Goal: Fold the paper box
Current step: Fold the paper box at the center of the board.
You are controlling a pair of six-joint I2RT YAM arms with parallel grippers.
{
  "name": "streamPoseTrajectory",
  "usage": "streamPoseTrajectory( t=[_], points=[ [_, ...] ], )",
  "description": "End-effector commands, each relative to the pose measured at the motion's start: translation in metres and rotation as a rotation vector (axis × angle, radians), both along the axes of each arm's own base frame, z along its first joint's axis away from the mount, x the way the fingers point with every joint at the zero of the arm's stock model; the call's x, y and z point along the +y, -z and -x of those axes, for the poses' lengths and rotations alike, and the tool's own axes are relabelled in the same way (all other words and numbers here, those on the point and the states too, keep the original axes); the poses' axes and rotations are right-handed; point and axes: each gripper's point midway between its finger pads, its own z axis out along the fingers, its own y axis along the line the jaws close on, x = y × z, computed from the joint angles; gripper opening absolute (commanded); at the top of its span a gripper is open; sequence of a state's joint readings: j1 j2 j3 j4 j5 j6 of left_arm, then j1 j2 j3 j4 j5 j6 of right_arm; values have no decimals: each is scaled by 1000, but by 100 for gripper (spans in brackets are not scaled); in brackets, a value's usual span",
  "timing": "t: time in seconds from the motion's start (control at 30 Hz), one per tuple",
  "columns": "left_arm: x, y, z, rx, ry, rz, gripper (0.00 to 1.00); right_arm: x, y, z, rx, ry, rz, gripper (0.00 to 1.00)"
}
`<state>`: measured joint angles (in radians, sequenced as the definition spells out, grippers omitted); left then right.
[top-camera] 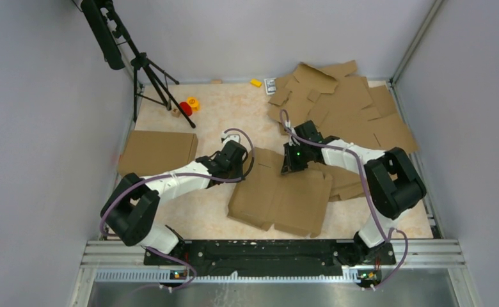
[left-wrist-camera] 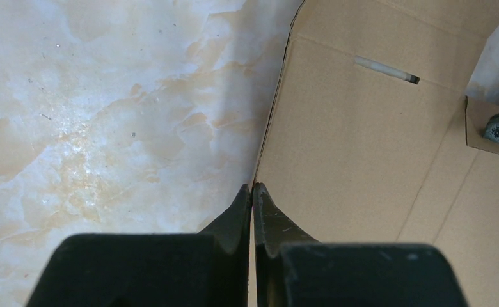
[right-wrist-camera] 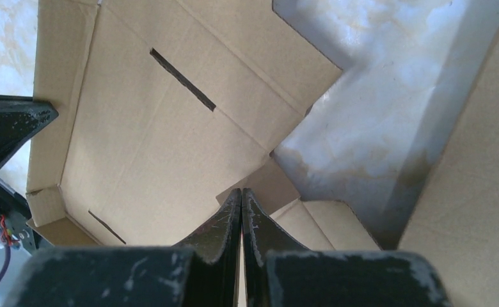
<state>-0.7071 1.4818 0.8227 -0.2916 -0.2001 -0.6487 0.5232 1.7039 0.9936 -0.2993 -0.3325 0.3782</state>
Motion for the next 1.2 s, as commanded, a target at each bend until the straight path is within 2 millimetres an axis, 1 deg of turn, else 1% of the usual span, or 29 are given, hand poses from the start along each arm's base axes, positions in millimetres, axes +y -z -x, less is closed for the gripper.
streamPoseTrajectory(
  t=[0.0,0.1,0.2,0.33,0.43,0.53,0.6,0.67,0.7,0.73,0.8,0.83,0.87,1.0,1.17],
  points=[
    [-3,-7,-9,-37,-41,21,0,-2,-16,4,-58,4,7,0],
    [-2,-4,-8,-29,-49,18,0,-9,-12,11,-61,18,31,0],
    [-6,-2,-7,-19,-38,28,0,-14,-6,13,-62,34,43,0],
    [-10,-2,-5,-16,-22,40,0,-14,2,15,-50,38,42,0],
    [-18,-4,-5,-13,18,60,0,-13,5,14,-48,40,39,0],
    [-26,-2,-3,24,70,54,6,-14,6,14,-49,44,46,0],
    [-26,-1,-3,40,78,39,7,-15,3,14,-55,44,48,0],
    [-28,-3,-3,39,94,40,11,-18,-4,11,-76,55,56,0],
    [-29,-4,-3,37,103,44,16,-20,-8,10,-90,63,61,0],
    [-31,-6,-3,34,113,51,24,-21,-11,9,-100,68,66,0],
    [-31,-9,-5,23,113,55,42,-22,-15,7,-111,66,74,0],
    [-32,-11,-7,15,118,56,49,-23,-15,6,-109,62,81,0],
    [-32,-10,-9,14,124,58,52,-23,-13,6,-106,58,87,0],
    [-34,-12,-19,8,141,67,53,-22,-6,10,-86,45,83,0],
    [-37,-16,-34,-6,171,62,53,-22,-8,10,-90,51,77,0]
  ],
)
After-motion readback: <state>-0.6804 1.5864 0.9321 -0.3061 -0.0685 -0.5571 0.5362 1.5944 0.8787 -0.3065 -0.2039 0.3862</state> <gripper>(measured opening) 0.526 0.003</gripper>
